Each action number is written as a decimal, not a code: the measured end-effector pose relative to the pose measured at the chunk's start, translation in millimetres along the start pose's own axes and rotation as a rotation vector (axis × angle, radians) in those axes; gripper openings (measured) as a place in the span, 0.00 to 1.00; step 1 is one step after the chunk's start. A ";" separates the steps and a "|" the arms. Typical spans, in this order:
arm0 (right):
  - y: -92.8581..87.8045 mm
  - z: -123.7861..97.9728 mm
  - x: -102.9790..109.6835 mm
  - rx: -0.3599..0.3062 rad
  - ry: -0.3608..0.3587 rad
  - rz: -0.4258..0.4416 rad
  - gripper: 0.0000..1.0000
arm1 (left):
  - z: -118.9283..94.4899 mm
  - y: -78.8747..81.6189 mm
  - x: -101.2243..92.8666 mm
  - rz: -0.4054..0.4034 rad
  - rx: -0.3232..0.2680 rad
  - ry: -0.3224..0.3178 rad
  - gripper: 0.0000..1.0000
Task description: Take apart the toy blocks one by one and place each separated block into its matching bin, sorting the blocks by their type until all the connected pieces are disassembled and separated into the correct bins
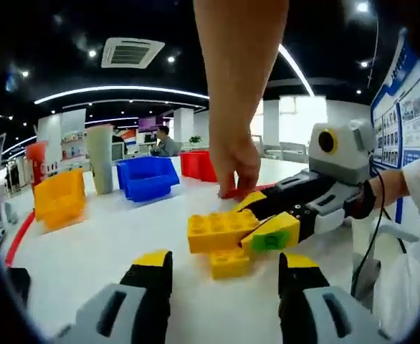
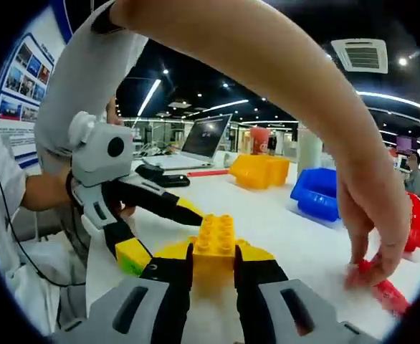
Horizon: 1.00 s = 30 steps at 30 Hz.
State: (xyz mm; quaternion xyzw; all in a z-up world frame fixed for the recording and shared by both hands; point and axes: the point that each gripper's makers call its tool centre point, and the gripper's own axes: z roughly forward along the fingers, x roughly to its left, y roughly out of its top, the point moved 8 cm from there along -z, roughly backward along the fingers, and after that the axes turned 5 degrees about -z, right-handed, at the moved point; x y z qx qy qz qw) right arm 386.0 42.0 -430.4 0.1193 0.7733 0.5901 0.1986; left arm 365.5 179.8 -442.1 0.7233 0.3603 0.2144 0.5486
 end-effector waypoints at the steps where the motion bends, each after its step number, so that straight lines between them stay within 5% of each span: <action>1: -0.3 0.3 -0.2 -0.001 0.003 0.013 0.24 | 0.9 1.4 -0.7 -0.004 -0.002 -0.004 0.53; 7: -0.5 -2.1 -1.6 -0.010 0.009 0.077 0.24 | 3.3 2.6 0.8 0.015 -0.014 0.050 0.36; 23: 3.4 -7.4 -7.1 -0.056 -0.010 0.142 0.24 | 3.2 8.8 -0.4 -0.030 -0.058 0.062 0.34; 24: 4.1 -7.1 -7.2 -0.060 -0.012 0.148 0.24 | 2.9 9.9 -0.3 -0.045 -0.061 0.063 0.24; 26: 5.5 -8.0 -7.8 -0.067 -0.003 0.159 0.24 | 6.9 15.0 -7.0 -0.063 -0.063 0.052 0.24; 30: 4.6 -7.6 -7.9 -0.066 -0.004 0.162 0.24 | 7.6 11.3 -3.5 -0.016 -0.069 0.056 0.24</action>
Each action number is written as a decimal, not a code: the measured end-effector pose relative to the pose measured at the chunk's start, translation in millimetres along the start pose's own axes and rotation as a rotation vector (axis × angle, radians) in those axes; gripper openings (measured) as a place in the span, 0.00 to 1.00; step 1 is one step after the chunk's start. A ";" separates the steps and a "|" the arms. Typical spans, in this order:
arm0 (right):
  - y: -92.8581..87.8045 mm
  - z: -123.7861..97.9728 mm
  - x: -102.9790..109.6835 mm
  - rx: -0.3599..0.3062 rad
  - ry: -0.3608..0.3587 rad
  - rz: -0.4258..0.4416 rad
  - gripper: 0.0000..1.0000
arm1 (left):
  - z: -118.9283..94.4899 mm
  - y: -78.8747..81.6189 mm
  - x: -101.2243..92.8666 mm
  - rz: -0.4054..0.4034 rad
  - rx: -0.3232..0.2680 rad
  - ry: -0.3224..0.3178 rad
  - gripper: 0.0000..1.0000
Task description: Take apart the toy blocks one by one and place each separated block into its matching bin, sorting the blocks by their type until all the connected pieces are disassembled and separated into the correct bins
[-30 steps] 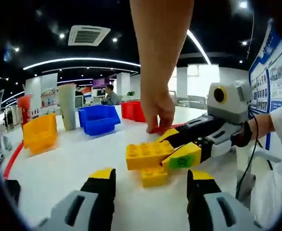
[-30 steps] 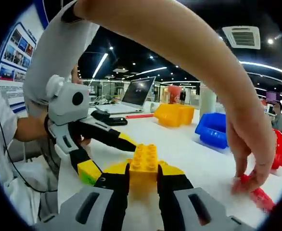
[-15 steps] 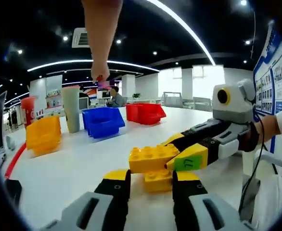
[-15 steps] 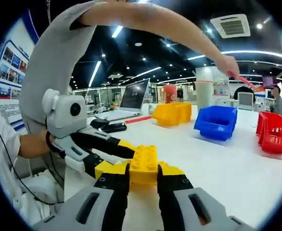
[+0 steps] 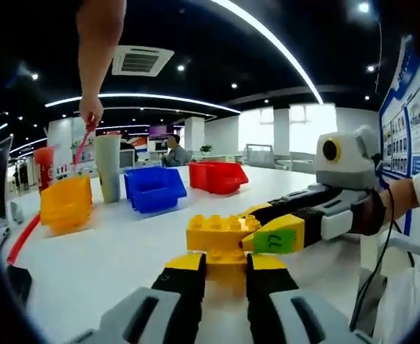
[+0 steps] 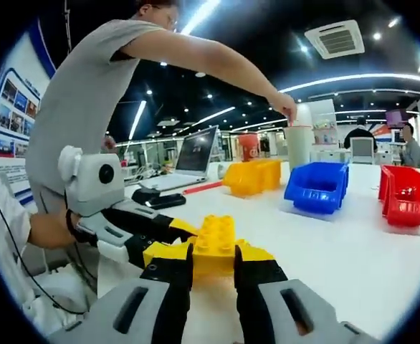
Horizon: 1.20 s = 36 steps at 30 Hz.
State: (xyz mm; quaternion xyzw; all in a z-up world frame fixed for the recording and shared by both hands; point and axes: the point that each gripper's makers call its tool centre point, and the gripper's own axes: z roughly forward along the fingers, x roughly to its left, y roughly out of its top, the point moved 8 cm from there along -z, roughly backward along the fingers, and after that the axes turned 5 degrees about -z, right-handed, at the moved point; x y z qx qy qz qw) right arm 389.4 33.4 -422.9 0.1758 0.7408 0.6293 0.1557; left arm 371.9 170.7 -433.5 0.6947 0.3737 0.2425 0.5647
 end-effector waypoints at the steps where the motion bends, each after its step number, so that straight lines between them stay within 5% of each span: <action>1: -0.5 0.4 0.4 0.002 0.001 0.005 0.24 | -0.4 -0.9 0.0 0.003 0.001 -0.003 0.24; 18: 2.7 3.2 -7.6 0.020 0.042 0.207 0.23 | -3.5 2.3 0.9 0.034 -0.026 -0.027 0.23; 20: 16.7 0.3 -10.6 -0.062 0.083 0.405 0.23 | 0.4 -10.6 2.7 0.213 0.055 0.005 0.23; 21: 23.1 1.0 -15.7 -0.085 0.067 0.422 0.23 | -0.5 -12.5 -1.9 0.210 0.070 -0.012 0.23; 22: 24.1 -2.7 -23.0 -0.093 0.035 0.341 0.23 | -2.5 -3.7 -4.3 0.188 0.037 -0.040 0.23; 23: 22.0 -2.5 -24.2 -0.066 0.018 0.280 0.23 | -3.7 3.2 -5.5 0.061 -0.025 -0.051 0.23; 24: 21.0 -4.2 -20.1 -0.074 0.022 0.291 0.23 | -3.9 6.9 -2.7 0.010 -0.048 -0.054 0.23; 28: 12.5 -8.3 -18.3 -0.056 0.011 0.282 0.23 | -3.0 4.2 10.7 0.016 -0.025 -0.026 0.23; 30: 12.4 -11.4 -17.7 -0.061 0.006 0.260 0.24 | -2.9 0.5 16.2 -0.045 -0.024 -0.020 0.23; 36: 17.3 -20.9 -17.3 -0.059 -0.041 0.116 0.24 | -8.5 14.2 32.1 -0.068 -0.062 0.017 0.23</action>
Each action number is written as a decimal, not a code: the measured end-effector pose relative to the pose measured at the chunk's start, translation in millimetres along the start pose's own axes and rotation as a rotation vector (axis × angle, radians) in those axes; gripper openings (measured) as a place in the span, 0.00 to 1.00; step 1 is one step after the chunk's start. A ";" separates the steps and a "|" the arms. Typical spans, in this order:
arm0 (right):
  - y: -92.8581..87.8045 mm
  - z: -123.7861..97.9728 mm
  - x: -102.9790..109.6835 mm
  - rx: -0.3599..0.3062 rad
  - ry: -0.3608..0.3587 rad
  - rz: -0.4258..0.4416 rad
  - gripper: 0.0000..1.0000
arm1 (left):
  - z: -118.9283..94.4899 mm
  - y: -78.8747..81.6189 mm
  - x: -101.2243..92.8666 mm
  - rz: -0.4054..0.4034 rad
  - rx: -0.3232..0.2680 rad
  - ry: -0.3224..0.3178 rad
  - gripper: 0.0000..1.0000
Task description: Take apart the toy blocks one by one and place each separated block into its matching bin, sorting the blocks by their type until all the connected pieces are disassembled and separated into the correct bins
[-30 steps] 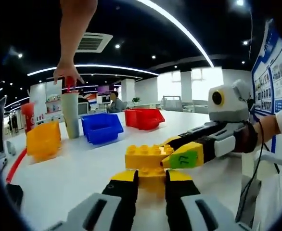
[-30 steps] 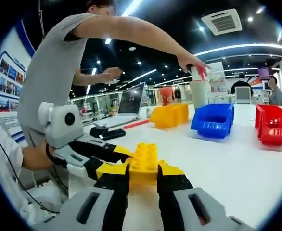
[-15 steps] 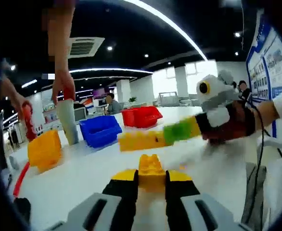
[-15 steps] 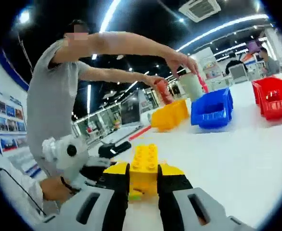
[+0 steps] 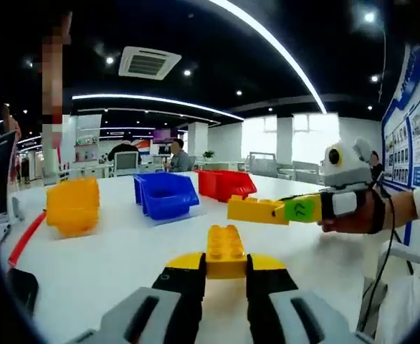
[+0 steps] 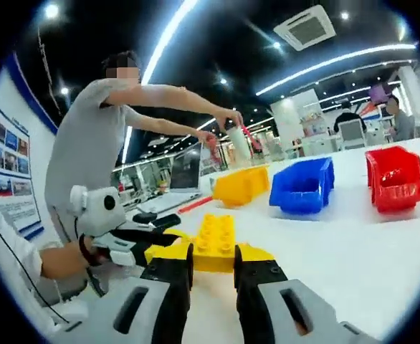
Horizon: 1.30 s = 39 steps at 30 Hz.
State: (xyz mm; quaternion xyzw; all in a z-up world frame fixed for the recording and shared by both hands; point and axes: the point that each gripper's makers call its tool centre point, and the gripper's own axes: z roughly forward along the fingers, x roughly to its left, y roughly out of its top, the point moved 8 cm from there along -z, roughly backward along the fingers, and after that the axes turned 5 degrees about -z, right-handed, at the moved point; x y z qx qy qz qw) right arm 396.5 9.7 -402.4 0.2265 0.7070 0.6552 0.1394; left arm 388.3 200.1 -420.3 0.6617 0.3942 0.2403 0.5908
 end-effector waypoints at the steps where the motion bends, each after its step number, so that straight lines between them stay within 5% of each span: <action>1: 0.0 -1.0 1.3 -0.001 0.002 0.003 0.24 | -0.9 3.9 4.0 -0.006 -0.005 0.009 0.23; 16: -8.6 -7.9 -5.6 0.021 -0.026 -0.005 0.24 | -6.0 78.1 104.3 -0.063 -0.144 0.248 0.24; 21: -8.8 -8.5 -1.6 0.022 -0.018 -0.005 0.24 | 6.9 102.7 157.5 -0.086 -0.147 0.370 0.24; 29: -9.5 -10.2 3.9 0.025 -0.005 -0.023 0.24 | 39.0 106.0 222.7 -0.166 -0.118 0.500 0.24; 36: -11.2 -13.8 3.6 0.028 -0.008 -0.018 0.24 | 59.2 100.9 235.0 -0.124 -0.087 0.554 0.24; 39: -12.0 -14.3 3.6 0.030 -0.008 -0.017 0.24 | 61.9 98.3 237.0 -0.140 -0.120 0.602 0.30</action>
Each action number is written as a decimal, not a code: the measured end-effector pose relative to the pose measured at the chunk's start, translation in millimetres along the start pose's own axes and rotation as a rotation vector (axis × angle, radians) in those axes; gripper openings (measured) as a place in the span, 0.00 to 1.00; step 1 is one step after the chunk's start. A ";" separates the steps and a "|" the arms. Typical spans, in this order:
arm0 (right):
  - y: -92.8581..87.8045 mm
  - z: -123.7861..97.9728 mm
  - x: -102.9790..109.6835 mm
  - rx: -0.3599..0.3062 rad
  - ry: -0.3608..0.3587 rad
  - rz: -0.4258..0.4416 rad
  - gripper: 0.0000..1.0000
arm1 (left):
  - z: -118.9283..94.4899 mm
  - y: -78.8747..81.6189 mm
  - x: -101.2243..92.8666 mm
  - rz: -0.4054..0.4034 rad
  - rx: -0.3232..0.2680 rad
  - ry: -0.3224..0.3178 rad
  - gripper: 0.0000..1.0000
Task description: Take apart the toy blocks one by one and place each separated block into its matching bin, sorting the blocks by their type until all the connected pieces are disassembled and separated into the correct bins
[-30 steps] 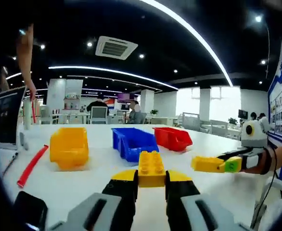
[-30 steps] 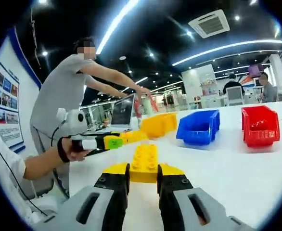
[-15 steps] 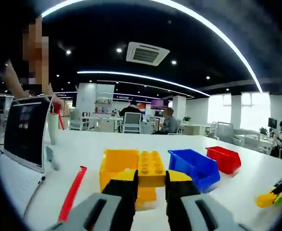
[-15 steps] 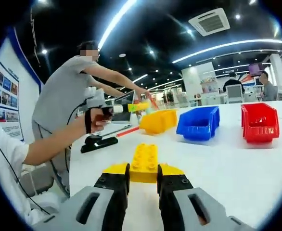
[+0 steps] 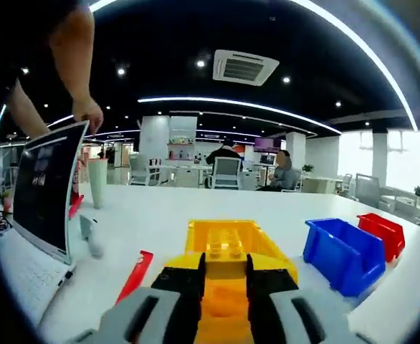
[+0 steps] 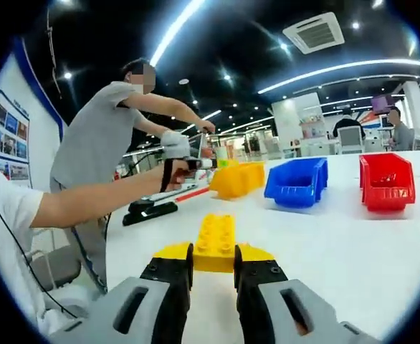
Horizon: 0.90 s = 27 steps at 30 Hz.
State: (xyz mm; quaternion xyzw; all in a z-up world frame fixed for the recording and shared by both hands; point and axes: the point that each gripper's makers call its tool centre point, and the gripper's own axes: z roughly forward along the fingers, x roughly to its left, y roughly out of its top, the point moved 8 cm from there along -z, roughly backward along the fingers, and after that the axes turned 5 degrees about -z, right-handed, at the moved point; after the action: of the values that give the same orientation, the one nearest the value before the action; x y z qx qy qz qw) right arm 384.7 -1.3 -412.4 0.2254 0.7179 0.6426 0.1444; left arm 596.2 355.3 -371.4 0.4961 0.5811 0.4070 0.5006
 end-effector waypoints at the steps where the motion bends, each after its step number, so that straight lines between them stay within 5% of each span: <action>1: -0.1 -0.3 0.1 0.000 0.001 0.002 0.24 | 0.9 0.4 0.4 -0.024 -0.040 0.021 0.44; 3: 0.3 -1.7 0.8 -0.005 0.001 0.002 0.24 | 3.0 -1.0 -2.1 -0.005 -0.023 -0.024 0.76; 4: 0.8 -3.0 1.0 -0.009 0.001 0.002 0.24 | 1.0 -3.3 -4.9 0.025 -0.014 -0.046 0.79; 16: 0.7 -2.5 0.8 -0.013 0.001 -0.001 0.24 | -33.9 7.5 -22.7 0.048 -0.078 -0.121 0.73; 27: 6.5 -9.6 0.3 -0.022 -0.004 -0.017 0.24 | -105.2 12.5 -45.7 0.077 -0.128 -0.285 0.71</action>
State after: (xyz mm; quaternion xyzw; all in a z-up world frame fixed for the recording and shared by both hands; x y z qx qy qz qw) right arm 380.6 -8.9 -404.7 0.2190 0.7125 0.6486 0.1539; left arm 494.9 315.0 -333.5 0.5379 0.4577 0.3873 0.5926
